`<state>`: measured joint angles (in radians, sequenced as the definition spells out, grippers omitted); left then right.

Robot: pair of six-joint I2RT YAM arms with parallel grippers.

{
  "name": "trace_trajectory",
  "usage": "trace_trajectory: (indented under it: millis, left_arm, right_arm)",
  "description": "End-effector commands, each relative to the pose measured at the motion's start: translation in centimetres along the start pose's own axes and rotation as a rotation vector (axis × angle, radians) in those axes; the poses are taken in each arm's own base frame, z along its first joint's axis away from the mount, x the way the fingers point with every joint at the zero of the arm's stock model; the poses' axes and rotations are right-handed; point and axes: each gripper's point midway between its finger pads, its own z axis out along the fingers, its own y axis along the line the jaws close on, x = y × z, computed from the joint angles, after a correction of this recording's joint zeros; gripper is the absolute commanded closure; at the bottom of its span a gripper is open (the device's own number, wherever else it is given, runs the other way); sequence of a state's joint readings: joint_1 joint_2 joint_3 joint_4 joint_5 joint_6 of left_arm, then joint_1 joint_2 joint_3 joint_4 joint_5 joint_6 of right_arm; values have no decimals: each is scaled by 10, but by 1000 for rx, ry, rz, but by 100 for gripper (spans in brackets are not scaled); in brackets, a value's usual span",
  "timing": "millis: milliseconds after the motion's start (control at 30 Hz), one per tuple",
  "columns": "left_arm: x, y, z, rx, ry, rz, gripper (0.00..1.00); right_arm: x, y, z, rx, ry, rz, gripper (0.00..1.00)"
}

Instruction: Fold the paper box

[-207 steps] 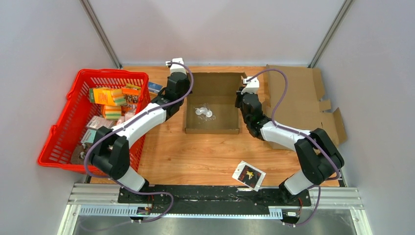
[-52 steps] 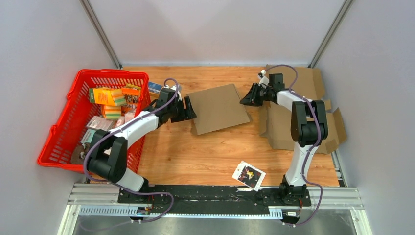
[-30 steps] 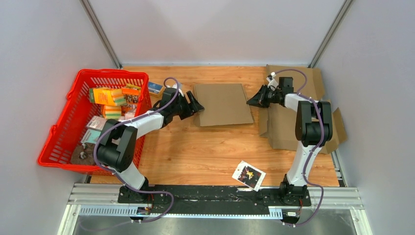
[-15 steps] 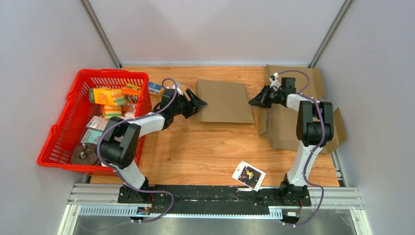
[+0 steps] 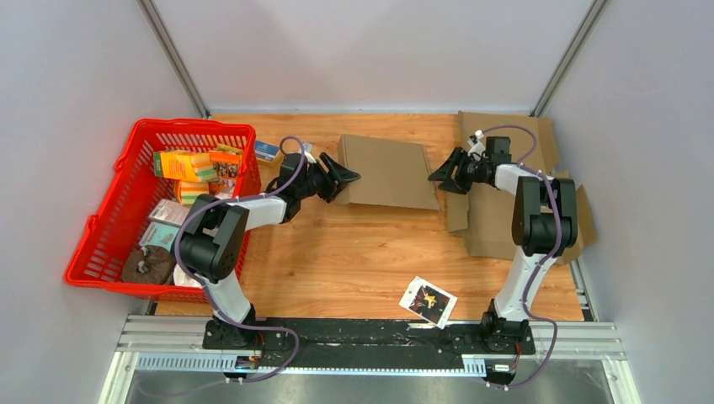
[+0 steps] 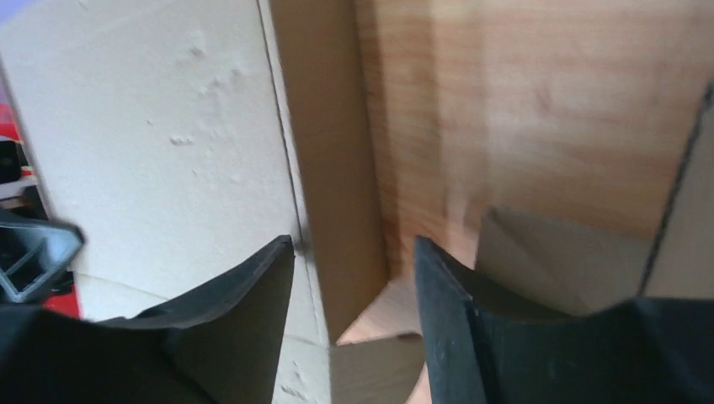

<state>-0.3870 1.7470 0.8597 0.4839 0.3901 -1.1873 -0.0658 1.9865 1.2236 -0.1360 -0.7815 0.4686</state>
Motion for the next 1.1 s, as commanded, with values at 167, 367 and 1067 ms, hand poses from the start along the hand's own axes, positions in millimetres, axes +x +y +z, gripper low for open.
trace_trajectory:
  millis: [167, 367, 1067]
  left_arm:
    - [-2, -36, -33, 19, 38, -84, 64]
    - [3, -51, -60, -4, 131, -173, 65]
    - [42, -34, -135, -151, 297, -451, 75]
  right_arm:
    - [7, 66, -87, 535, -188, -399, 6]
    - [78, 180, -75, 380, -295, -1137, 0]
    - [195, 232, -21, 281, -262, -1697, 0]
